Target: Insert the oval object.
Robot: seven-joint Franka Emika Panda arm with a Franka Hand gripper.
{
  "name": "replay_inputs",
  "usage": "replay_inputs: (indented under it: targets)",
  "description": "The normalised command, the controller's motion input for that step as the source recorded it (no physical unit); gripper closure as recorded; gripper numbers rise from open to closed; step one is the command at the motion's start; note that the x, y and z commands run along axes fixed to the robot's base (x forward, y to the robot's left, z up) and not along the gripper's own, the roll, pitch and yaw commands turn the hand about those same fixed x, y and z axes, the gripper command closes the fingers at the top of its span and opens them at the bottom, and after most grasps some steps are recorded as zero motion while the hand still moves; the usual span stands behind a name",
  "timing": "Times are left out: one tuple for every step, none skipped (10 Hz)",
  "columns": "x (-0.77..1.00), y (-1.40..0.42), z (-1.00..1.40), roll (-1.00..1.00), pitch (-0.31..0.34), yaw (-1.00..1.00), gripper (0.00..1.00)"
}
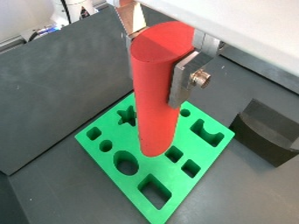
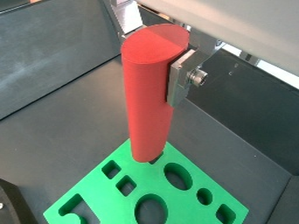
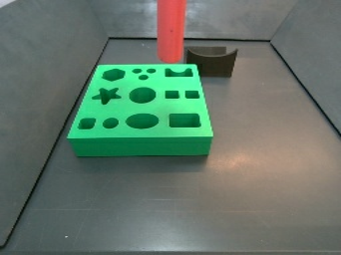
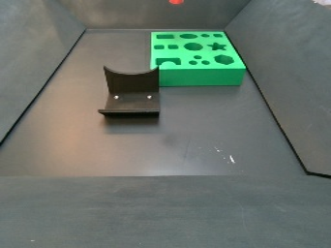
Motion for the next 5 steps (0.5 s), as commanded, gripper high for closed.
replay_inputs:
  targets:
    - [-0.29,-0.24,-0.16,0.00,0.000,-0.63,1.00]
    - [-0.09,-0.03,-0.29,-0.04,-0.017,-0.92,1.00]
    - [-0.10,-0.01,-0.36,-0.05,-0.051,-0.94,1.00]
    - [-0.09,0.00,-0.40,-0.06,-0.059,-0.96,1.00]
    - [-0.01,0.00,-0.30,-0.01,-0.036,-1.00,1.00]
